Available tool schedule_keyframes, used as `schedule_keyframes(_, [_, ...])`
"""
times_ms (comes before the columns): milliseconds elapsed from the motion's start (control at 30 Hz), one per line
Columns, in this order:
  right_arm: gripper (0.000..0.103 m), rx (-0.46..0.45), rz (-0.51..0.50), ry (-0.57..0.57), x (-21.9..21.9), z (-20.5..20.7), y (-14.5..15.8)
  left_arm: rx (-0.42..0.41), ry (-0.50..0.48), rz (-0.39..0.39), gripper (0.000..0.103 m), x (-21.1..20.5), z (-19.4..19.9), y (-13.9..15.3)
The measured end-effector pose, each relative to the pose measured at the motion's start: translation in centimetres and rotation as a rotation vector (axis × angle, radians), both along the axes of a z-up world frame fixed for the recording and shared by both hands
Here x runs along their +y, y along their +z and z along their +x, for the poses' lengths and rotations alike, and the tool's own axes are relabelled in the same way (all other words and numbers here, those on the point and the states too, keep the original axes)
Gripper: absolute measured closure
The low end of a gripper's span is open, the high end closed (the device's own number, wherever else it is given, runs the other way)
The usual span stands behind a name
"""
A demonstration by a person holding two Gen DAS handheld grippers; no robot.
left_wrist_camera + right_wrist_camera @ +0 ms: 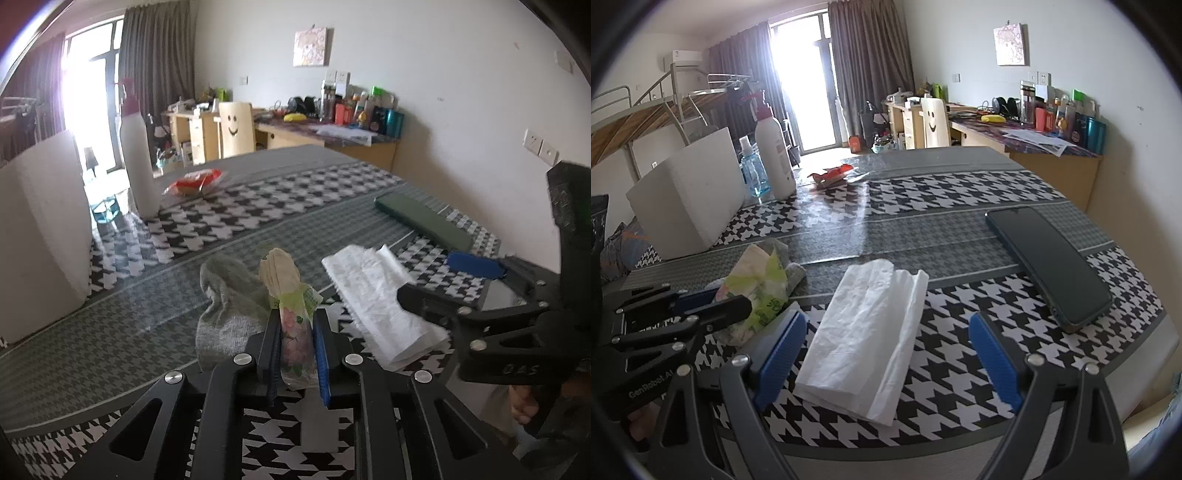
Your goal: Organize soft objects
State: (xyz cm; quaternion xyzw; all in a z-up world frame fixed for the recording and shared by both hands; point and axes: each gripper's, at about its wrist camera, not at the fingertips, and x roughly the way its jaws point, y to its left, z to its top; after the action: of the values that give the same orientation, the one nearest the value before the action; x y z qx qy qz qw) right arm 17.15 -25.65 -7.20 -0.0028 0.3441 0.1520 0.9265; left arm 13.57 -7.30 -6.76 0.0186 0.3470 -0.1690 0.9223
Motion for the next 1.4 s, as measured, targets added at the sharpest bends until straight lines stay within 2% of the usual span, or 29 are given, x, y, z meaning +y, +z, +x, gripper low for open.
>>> schedule_keyframes(267, [0.01,-0.001,-0.005,0.009,0.5,-0.1,0.0,-0.036,0.004,-0.018,0.086,0.6,-0.8,1.1])
schedule_keyframes(633, [0.012,0.024,-0.039,0.014,1.7,0.2,-0.7,-0.038,0.025,-0.03,0.086,1.5,-1.2,1.3])
schedule_keyframes(767, [0.032,0.071,-0.067,0.016,2.1,0.6,-1.5,-0.037,0.025,-0.031,0.086,1.5,-1.3,1.3])
schedule_keyframes(867, [0.039,0.1,-0.092,0.017,2.3,0.9,-2.2,-0.039,0.031,-0.036,0.086,1.7,-1.5,1.3])
schedule_keyframes(933, [0.044,0.093,-0.112,0.014,2.5,0.7,-2.3,-0.039,0.032,-0.035,0.086,1.7,-1.5,1.3])
schedule_keyframes(1000, [0.055,0.094,-0.117,0.015,2.6,0.7,-2.3,-0.04,0.031,-0.035,0.086,1.7,-1.6,1.3])
schedule_keyframes(1233, [0.077,0.091,-0.139,0.034,3.2,0.2,-2.2,-0.057,0.034,-0.04,0.086,1.9,-2.2,1.8])
schedule_keyframes(1300, [0.088,0.095,-0.134,0.052,3.5,0.2,-2.1,-0.063,0.036,-0.041,0.086,2.0,-2.3,2.0])
schedule_keyframes(1400, [0.09,0.083,-0.119,0.047,3.4,0.1,-1.6,-0.07,0.041,-0.043,0.086,2.2,-2.5,2.2])
